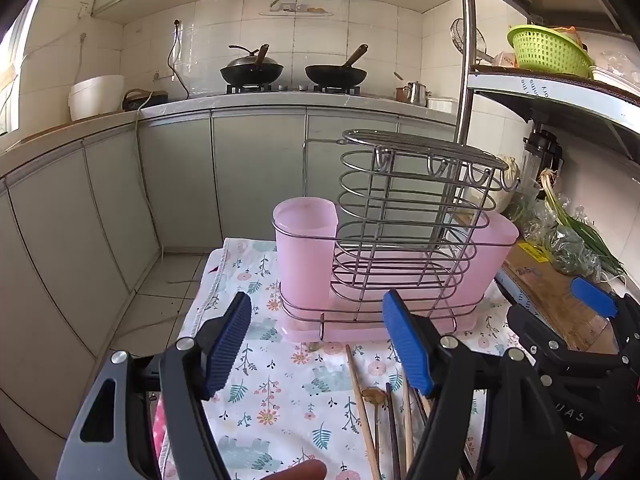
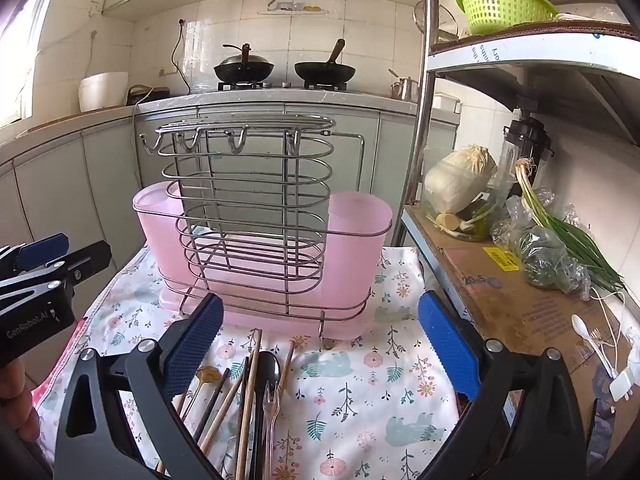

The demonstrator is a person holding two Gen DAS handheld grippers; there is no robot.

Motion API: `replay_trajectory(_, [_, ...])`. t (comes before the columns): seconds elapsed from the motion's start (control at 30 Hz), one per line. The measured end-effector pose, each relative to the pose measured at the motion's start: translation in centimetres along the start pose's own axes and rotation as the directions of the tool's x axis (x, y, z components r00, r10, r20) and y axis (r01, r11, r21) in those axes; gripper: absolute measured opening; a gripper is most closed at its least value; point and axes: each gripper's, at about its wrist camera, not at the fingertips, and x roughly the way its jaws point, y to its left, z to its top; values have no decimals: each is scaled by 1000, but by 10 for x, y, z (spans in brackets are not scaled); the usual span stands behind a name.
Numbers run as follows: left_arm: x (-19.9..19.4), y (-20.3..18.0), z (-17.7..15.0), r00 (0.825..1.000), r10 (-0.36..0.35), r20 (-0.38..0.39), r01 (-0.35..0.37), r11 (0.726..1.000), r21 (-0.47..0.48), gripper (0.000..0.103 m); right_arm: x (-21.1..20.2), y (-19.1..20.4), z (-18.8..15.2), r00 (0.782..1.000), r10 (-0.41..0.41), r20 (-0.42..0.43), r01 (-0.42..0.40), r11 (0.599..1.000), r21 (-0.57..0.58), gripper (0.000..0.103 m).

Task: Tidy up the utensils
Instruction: 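Move both tools toward the utensils lying in front of the pink holder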

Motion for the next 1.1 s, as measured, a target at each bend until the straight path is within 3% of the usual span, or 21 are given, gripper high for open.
replay_trajectory(1.1, [-2, 1, 1, 1000, -2, -8, 2, 1000, -4, 68, 5, 3, -2, 1000, -7, -9, 7, 1000, -5, 98])
